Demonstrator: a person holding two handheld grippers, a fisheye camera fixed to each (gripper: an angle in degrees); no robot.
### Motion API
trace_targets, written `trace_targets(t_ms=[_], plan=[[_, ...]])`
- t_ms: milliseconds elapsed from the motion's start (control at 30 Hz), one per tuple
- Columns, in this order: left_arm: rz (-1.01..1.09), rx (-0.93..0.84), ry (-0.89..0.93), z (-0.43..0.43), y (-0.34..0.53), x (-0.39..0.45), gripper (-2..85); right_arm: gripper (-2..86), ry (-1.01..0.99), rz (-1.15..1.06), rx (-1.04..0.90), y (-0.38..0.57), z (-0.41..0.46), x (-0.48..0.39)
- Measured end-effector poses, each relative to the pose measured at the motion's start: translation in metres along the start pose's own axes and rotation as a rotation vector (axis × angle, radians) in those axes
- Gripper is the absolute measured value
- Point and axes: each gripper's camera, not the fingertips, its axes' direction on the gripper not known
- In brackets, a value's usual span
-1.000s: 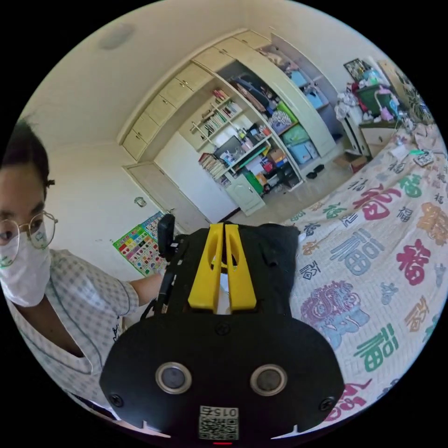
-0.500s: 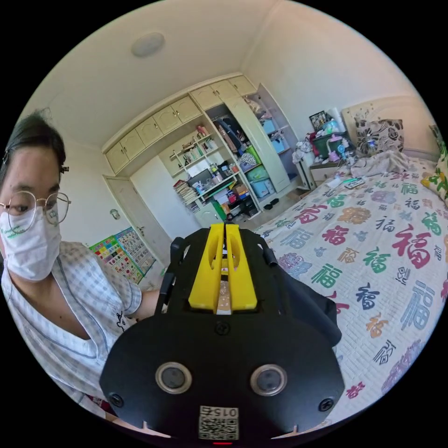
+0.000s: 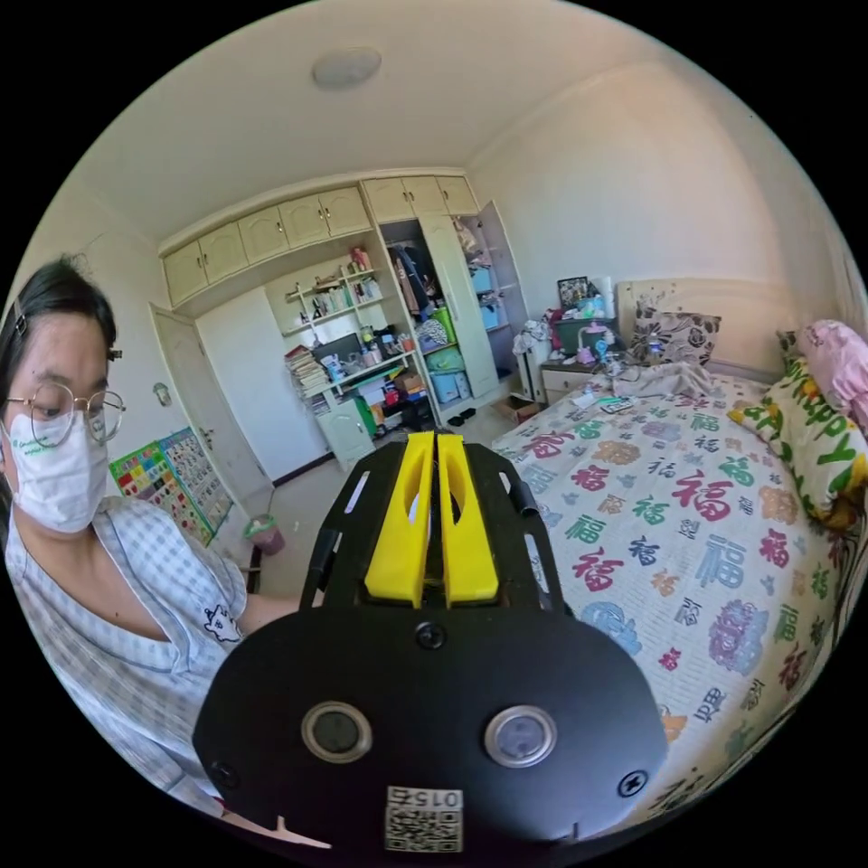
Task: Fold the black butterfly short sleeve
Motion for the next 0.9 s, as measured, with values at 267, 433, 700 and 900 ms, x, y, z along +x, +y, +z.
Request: trace_targets(t_ms=[267,433,700,900], plan=[[0.23,-0.011,0.056,-0.093,0.004,0.003,0.4,-0.5,0.106,0.174,0.119,0.065,-0.131,-0.055],[0.276,-0.032,0.019,-0.132,0.009,0.003,0.3,-0.5,0.114,0.23,0.176,0.094,-0.179,-0.086],[0.321,-0.056,0.139,-0.134,0.011,0.016,-0.1,-0.4,0.195,0.331,0.183,0.108,-0.233,-0.087],[0.238,-0.058,0.175,-0.111,-0.013,-0.013,0.0,-0.4,0.213,0.379,0.161,0.094,-0.253,-0.075]])
